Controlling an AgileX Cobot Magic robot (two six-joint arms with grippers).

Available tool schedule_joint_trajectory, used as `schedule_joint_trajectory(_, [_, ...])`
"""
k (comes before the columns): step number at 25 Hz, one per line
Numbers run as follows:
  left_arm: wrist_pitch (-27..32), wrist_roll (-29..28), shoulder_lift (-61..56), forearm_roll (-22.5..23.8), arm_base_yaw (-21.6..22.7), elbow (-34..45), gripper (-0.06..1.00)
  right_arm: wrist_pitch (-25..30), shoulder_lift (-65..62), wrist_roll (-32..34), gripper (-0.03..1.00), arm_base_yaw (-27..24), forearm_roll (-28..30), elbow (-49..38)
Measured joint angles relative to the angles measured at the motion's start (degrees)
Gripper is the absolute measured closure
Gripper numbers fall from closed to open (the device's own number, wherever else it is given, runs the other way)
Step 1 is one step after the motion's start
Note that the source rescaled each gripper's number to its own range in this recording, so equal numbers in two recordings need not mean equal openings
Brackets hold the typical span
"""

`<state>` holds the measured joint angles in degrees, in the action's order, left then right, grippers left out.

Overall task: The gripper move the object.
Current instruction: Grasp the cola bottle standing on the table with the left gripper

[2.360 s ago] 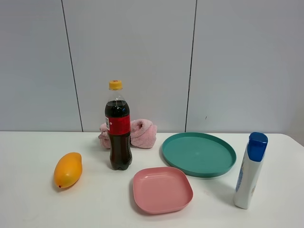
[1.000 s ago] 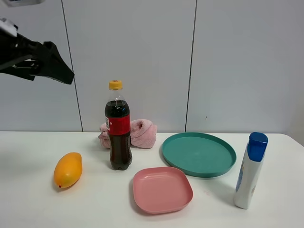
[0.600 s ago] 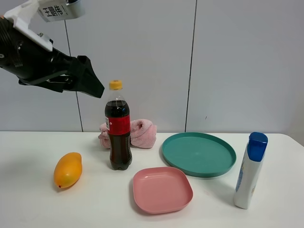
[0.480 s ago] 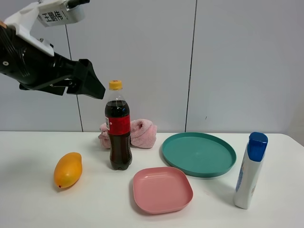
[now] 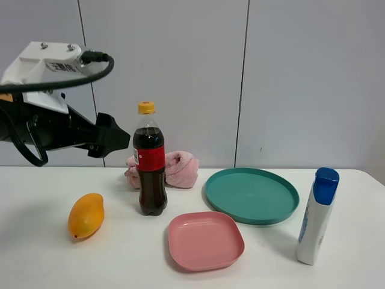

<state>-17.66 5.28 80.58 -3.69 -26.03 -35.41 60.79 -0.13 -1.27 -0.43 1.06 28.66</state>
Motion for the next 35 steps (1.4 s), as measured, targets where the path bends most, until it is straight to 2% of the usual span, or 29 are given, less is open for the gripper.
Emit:
schedule_joint_trajectory(8, [-13.88,-1.01,10.4,0.9,0.0,1.18,-0.06,0.0,0.0,0.0,-0.03,0.0,0.0,0.0])
schedule_joint_trajectory(13, [-18.53,-1.06,16.12,1.02,0.0,1.18,-0.06,0.0,0.0,0.0,-0.03,0.0,0.0,0.0])
schedule_joint_trajectory(18, [-24.36,-1.28,19.4,3.05,0.0,1.18,-0.06,0.0,0.0,0.0,-0.03,0.0,0.0,0.0])
schedule_joint_trajectory(27, [-26.95,-4.94,19.6,7.35,-0.38,1.18,-0.06,0.0,0.0,0.0,-0.03,0.0,0.0,0.0])
schedule_joint_trajectory(35, [-27.27,-6.39,20.01,7.98,-0.38,-2.3,-0.06,0.0,0.0,0.0,-0.03,0.0,0.0,0.0])
